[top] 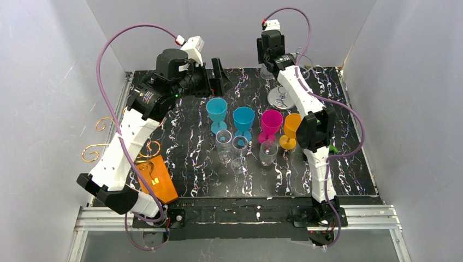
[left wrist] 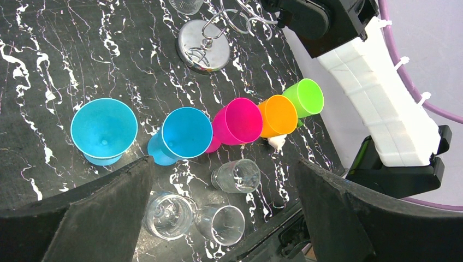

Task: Take the wine glass off the wine glass rack
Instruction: Pick up the wine glass from the wine rack.

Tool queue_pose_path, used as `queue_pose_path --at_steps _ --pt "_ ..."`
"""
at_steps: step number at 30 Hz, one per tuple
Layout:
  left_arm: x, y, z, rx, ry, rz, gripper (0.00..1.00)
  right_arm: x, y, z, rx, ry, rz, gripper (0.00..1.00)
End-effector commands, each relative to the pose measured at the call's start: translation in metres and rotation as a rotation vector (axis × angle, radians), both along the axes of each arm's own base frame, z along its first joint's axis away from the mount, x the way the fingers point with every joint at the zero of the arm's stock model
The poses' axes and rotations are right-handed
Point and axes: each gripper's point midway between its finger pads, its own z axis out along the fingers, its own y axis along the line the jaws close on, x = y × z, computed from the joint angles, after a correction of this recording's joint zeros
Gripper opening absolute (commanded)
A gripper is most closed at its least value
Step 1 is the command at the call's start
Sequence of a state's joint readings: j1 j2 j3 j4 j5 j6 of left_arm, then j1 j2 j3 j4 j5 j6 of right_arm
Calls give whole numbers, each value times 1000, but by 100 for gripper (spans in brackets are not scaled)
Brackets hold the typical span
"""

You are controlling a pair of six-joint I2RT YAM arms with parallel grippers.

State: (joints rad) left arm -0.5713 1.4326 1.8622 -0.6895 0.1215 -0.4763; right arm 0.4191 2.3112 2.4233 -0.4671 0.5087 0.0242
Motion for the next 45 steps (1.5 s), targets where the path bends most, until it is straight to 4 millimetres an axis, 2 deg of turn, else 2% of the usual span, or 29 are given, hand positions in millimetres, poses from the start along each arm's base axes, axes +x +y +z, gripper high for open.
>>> queue_pose_path --at_steps 1,12,26,41,45 --pt "-7 5 19 -27 -41 -6 99 -4 6 54 47 -123 31 52" --pt "-6 5 21 -30 -47 -6 99 -6 18 67 67 -170 59 51" --pt "-2 4 20 -35 -41 -11 99 -8 21 87 51 -231 71 52" --pt "-1 4 19 -40 -31 -3 99 -11 34 93 93 -247 114 52" --pt "-1 6 18 -44 -23 10 99 -16 41 105 140 -256 139 52"
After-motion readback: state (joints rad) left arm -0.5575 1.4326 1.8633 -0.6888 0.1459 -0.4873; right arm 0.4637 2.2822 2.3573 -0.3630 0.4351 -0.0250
